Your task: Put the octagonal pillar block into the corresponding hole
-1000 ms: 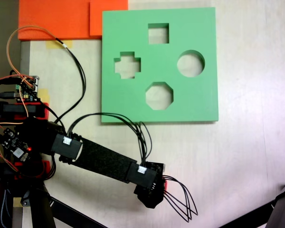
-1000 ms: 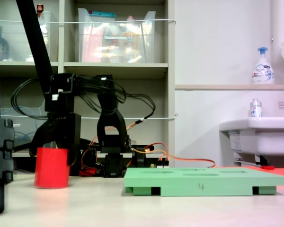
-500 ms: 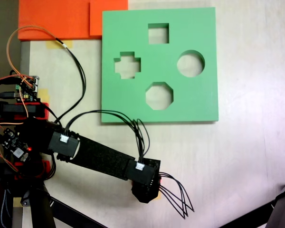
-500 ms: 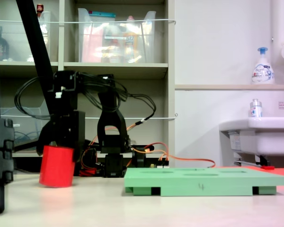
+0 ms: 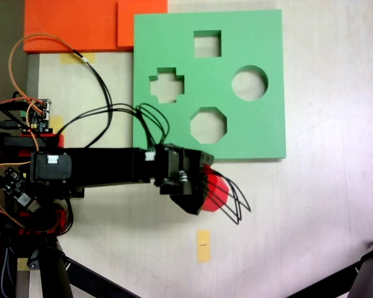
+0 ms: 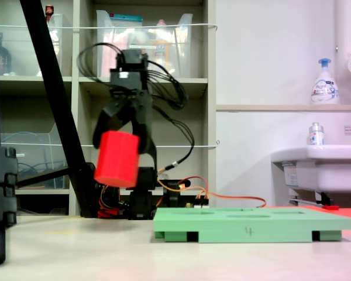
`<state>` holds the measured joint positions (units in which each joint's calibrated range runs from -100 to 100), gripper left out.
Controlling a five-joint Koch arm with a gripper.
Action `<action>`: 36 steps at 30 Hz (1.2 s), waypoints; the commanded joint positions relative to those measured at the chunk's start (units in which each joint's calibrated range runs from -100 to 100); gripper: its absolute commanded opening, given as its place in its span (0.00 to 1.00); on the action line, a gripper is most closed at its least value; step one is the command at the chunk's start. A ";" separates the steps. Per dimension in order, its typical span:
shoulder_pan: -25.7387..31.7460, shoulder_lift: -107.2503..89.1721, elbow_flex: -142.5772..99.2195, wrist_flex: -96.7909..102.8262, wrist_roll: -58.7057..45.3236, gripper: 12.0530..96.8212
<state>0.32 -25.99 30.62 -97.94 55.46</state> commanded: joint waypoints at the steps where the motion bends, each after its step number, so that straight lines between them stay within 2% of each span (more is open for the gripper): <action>1: 2.59 -1.80 7.76 -2.06 4.05 0.35; 8: 8.11 11.19 20.72 -2.06 10.99 0.35; 18: 13.24 17.33 20.82 -2.06 14.02 0.35; 22: 13.68 19.85 20.72 -2.06 14.07 0.35; 25: 13.68 20.54 19.83 -2.06 12.84 0.31; 36: 14.11 25.57 16.34 -2.06 9.23 0.31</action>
<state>13.75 -0.41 46.20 -98.63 65.96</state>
